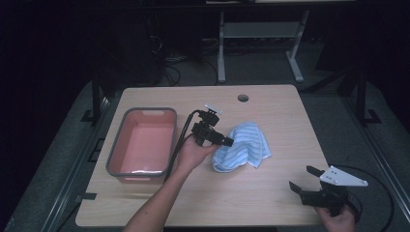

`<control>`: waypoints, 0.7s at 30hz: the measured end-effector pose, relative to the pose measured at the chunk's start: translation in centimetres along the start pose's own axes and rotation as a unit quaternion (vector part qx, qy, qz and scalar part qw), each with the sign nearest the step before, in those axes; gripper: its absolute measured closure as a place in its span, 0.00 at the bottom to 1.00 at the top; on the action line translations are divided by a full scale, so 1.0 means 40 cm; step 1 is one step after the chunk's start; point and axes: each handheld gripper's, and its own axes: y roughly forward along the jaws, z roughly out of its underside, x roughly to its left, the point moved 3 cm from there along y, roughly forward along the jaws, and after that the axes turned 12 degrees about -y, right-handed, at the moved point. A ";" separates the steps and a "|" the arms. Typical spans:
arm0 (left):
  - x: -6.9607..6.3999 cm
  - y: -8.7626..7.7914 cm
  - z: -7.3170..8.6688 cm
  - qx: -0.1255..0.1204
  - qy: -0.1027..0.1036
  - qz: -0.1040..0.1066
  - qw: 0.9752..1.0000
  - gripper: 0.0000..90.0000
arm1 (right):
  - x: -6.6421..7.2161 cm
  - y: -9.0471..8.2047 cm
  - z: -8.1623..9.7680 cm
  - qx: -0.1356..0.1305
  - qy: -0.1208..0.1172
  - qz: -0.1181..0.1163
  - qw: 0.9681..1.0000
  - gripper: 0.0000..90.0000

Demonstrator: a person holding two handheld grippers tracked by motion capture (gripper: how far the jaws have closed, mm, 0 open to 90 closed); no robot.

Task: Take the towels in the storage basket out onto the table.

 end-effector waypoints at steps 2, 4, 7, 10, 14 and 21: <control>0.003 -0.004 0.007 0.000 0.003 -0.001 1.000 0.44 | -0.001 0.000 0.000 0.000 0.000 0.001 1.000 0.16; 0.004 -0.008 0.012 -0.001 0.004 -0.001 1.000 0.43 | -0.001 0.000 0.000 0.000 0.001 0.001 1.000 0.16; 0.007 -0.018 0.022 -0.005 0.007 0.000 1.000 0.42 | 0.000 0.001 0.001 0.002 0.002 0.000 1.000 0.16; 0.010 -0.026 0.033 -0.004 0.012 0.002 1.000 0.42 | -0.001 0.002 0.002 0.003 0.003 0.001 1.000 0.16; 0.013 -0.033 0.051 -0.008 0.010 0.003 1.000 0.41 | -0.001 0.001 0.002 0.003 0.003 0.002 1.000 0.16; 0.027 -0.046 0.084 -0.014 0.006 0.011 1.000 0.40 | -0.003 0.002 0.003 0.004 0.004 0.004 1.000 0.16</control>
